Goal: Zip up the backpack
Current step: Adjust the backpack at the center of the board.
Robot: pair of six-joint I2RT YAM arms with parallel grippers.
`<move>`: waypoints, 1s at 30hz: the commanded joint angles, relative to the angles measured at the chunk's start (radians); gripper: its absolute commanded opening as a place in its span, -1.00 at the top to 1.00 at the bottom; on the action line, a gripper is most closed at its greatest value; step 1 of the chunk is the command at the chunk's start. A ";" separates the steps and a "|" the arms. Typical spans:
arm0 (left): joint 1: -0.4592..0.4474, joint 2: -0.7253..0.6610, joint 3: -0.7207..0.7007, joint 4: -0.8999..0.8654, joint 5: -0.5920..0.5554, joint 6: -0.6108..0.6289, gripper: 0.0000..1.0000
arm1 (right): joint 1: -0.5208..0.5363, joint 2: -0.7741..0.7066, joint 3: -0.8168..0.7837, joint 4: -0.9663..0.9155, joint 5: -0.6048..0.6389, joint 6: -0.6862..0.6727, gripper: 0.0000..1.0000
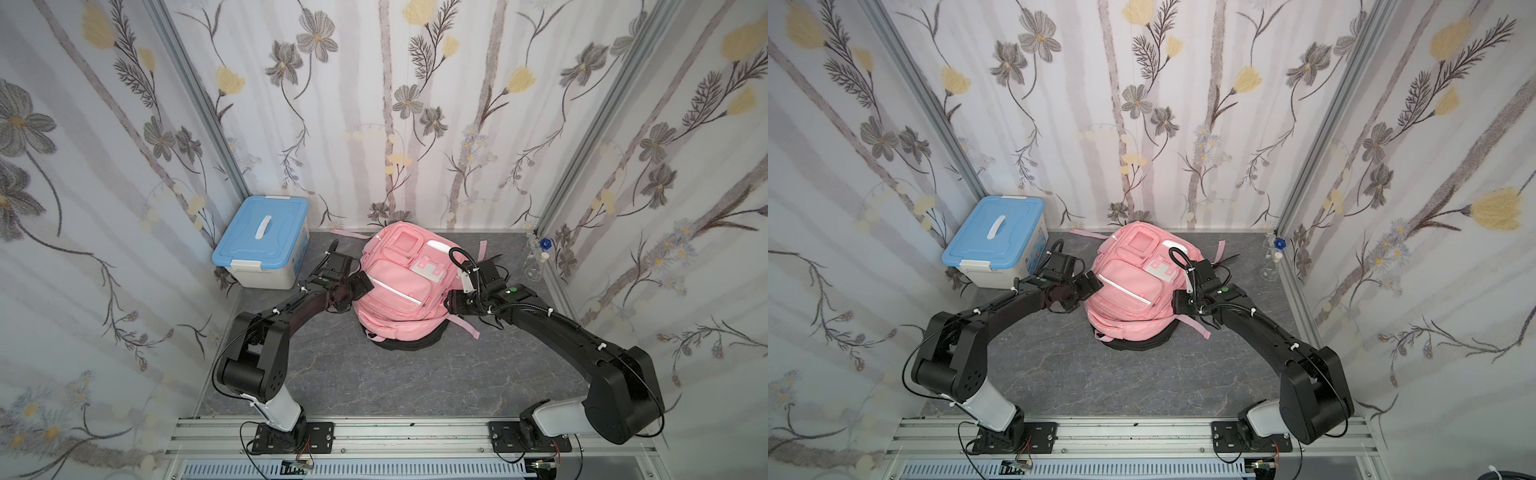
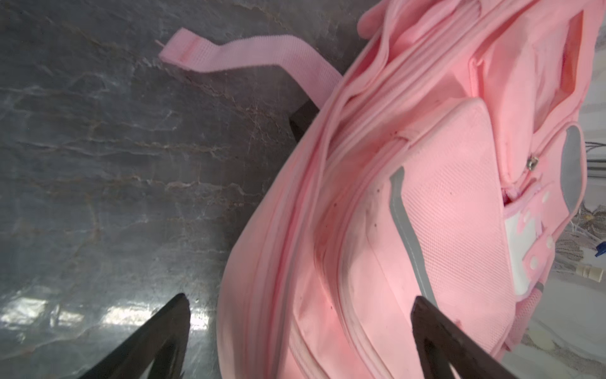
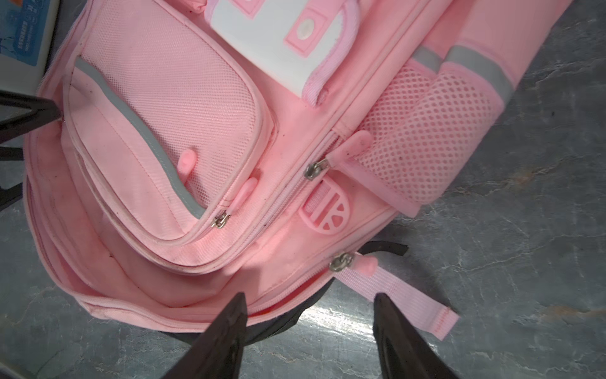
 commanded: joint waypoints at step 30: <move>-0.080 0.025 -0.098 0.009 0.127 -0.103 -0.14 | -0.115 -0.097 -0.235 0.254 0.047 -0.061 -0.20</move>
